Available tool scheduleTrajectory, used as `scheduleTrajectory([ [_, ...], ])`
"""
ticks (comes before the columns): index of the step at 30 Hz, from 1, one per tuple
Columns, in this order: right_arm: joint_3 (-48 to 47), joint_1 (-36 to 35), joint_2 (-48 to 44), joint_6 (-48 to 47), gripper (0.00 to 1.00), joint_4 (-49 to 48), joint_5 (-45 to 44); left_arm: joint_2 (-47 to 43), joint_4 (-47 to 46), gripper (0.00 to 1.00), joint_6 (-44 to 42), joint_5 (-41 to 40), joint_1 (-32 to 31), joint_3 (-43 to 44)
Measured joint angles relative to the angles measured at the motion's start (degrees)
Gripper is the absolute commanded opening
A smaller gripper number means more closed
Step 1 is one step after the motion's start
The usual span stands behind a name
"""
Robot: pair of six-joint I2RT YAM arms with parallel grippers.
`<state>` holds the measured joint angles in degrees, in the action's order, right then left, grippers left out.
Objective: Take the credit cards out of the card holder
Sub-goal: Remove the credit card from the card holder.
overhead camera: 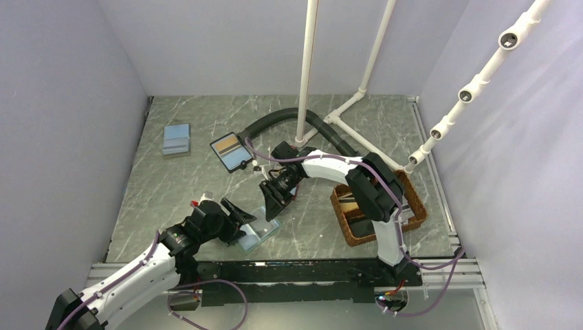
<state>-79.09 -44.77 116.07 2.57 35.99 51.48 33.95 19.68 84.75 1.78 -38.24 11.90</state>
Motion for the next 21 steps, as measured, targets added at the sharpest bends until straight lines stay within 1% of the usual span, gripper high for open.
scheduleTrajectory([
  [4, -0.3, -0.8, 2.1, 0.9, 0.36, 0.0, 2.2, 0.0, -0.6, 0.73, 0.0, 0.0, 0.0, 0.0],
  [9, -1.1, -0.8, 5.3, 1.1, 0.36, 0.2, 2.1, 0.3, -1.6, 0.73, 0.0, 0.0, 0.0, -0.1],
  [21, -2.3, -0.8, 5.6, 0.9, 0.36, 0.9, -1.0, 5.0, -5.7, 0.73, 0.0, 0.5, 0.0, -1.0],
])
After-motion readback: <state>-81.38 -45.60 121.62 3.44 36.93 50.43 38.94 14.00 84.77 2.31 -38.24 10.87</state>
